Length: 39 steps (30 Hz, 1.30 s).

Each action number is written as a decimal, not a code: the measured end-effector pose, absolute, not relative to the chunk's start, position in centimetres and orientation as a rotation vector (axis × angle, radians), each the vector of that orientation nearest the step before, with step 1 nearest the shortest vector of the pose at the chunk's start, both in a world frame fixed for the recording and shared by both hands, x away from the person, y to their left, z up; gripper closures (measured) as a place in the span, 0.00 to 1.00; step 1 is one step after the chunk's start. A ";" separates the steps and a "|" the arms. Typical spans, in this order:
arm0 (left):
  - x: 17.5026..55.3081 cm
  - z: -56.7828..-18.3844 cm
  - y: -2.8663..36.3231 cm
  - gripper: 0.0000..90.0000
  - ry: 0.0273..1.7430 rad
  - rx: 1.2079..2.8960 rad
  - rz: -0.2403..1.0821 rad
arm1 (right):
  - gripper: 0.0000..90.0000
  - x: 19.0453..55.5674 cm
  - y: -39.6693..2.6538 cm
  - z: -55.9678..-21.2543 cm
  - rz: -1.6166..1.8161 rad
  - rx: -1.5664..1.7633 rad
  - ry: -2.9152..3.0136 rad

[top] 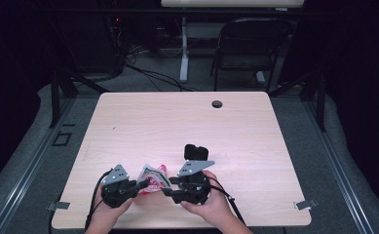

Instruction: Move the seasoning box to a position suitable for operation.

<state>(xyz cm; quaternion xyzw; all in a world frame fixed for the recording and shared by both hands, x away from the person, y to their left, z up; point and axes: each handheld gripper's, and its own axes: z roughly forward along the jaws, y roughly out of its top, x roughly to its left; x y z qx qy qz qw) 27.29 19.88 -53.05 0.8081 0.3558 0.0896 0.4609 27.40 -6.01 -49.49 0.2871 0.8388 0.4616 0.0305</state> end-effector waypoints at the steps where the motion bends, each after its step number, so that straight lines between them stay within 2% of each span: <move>1: 27.3 -53.1 19.9 0.99 0.876 1.983 0.218 | 0.62 27.5 -5.9 -49.6 1.415 0.886 2.588; 10: 27.2 -53.1 20.1 0.98 0.870 1.982 0.215 | 0.65 28.7 -4.2 -50.7 1.378 0.910 2.614; 23: 26.8 -53.3 20.2 0.98 0.875 1.982 0.198 | 0.79 29.6 -3.2 -51.4 1.284 0.949 2.667; 30: 26.8 -53.4 20.2 0.96 0.865 1.984 0.201 | 0.92 29.8 -3.1 -51.4 1.255 0.958 2.688; 39: 26.8 -53.4 20.6 0.92 0.872 1.984 0.195 | 0.99 29.6 -2.8 -51.4 1.267 0.935 2.690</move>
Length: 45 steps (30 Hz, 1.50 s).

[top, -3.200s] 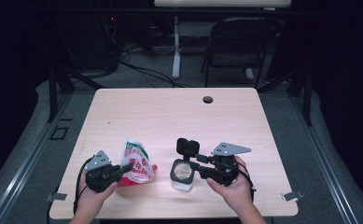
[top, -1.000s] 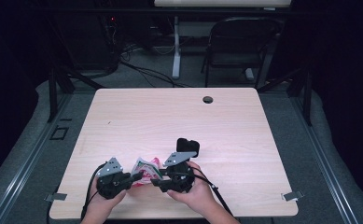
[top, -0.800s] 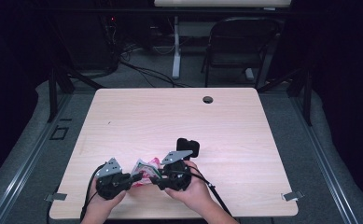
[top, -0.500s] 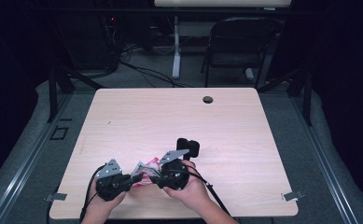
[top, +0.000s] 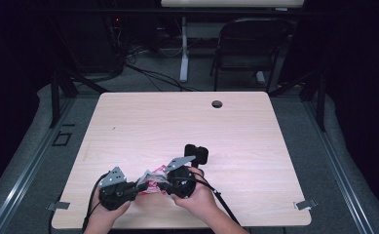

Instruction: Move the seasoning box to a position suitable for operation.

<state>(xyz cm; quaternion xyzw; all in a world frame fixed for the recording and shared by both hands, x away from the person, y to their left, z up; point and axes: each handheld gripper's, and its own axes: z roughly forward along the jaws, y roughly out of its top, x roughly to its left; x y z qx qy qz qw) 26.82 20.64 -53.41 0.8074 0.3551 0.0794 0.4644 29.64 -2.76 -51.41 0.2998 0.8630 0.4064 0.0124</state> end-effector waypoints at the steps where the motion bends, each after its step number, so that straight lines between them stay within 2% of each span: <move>1: 26.8 -53.5 20.6 0.91 0.871 1.970 0.201 | 0.99 29.7 -2.8 -51.4 1.261 0.923 2.694; 5: 26.8 -53.5 20.9 0.86 0.864 1.988 0.212 | 1.00 29.7 -2.7 -51.3 1.264 0.925 2.691; 14: 26.6 -54.5 21.2 0.62 0.828 2.001 0.286 | 1.00 29.8 -2.7 -51.2 1.294 0.897 2.682; 28: 27.5 -55.9 22.8 0.43 0.802 1.987 0.276 | 1.00 29.8 -2.9 -50.8 1.356 0.833 2.696; 35: 27.7 -56.6 22.8 0.37 0.791 2.003 0.247 | 1.00 30.1 -3.4 -50.4 1.396 0.847 2.681; 45: 27.9 -56.9 22.8 0.37 0.779 2.007 0.208 | 1.00 29.9 -4.0 -49.8 1.410 0.822 2.679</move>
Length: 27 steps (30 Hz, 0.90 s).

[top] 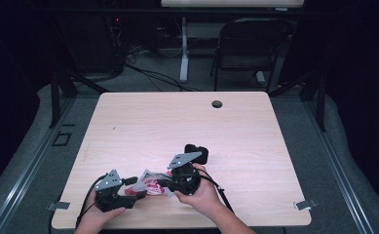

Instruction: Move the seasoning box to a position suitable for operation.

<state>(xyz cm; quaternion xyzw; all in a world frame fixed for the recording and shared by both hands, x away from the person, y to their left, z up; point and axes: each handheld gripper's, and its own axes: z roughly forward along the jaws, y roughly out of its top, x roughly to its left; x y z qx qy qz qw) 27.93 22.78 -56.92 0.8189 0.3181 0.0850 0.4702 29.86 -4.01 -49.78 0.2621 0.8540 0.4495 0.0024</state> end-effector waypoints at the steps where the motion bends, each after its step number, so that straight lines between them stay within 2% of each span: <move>1: 27.9 -56.9 22.7 0.37 0.780 2.008 0.208 | 1.00 29.8 -4.1 -49.7 1.412 0.823 2.677; 27: 28.0 -58.3 20.9 0.31 0.670 2.072 0.198 | 1.00 29.4 -4.1 -48.3 1.483 0.787 2.664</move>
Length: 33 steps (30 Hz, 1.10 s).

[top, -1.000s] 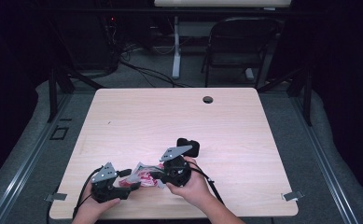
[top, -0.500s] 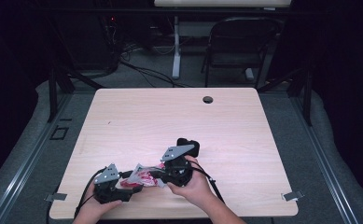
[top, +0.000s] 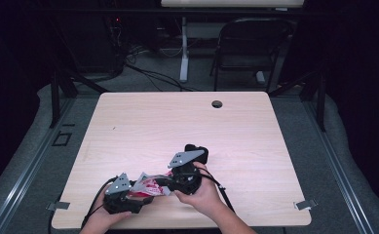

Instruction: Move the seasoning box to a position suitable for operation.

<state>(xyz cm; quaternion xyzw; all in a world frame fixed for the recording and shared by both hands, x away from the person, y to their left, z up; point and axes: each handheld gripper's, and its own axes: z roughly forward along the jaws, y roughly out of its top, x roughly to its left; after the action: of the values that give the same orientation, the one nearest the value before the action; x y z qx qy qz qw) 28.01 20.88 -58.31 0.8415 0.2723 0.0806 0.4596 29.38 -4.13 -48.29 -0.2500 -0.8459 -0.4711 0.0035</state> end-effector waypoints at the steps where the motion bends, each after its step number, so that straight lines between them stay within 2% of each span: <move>1: 28.1 -58.4 20.8 0.31 0.669 2.076 0.201 | 1.00 29.4 -4.1 -48.3 -1.474 -0.781 -2.654; 6: 28.3 -58.6 20.9 0.32 0.686 2.061 0.188 | 1.00 29.3 -4.1 -48.2 -1.488 -0.780 -2.643; 15: 28.4 -58.6 20.7 0.45 0.702 2.083 0.195 | 1.00 29.5 -4.2 -48.4 -1.471 -0.787 -2.652; 33: 28.3 -57.9 20.7 0.58 0.742 2.108 0.258 | 1.00 29.8 -4.4 -48.6 -1.471 -0.804 -2.657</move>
<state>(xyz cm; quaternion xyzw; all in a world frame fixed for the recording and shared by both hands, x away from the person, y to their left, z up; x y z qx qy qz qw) 28.33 20.68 -57.93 0.8454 0.2974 0.1033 0.4315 29.84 -4.41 -48.57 -0.2560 -0.8457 -0.4683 -0.0003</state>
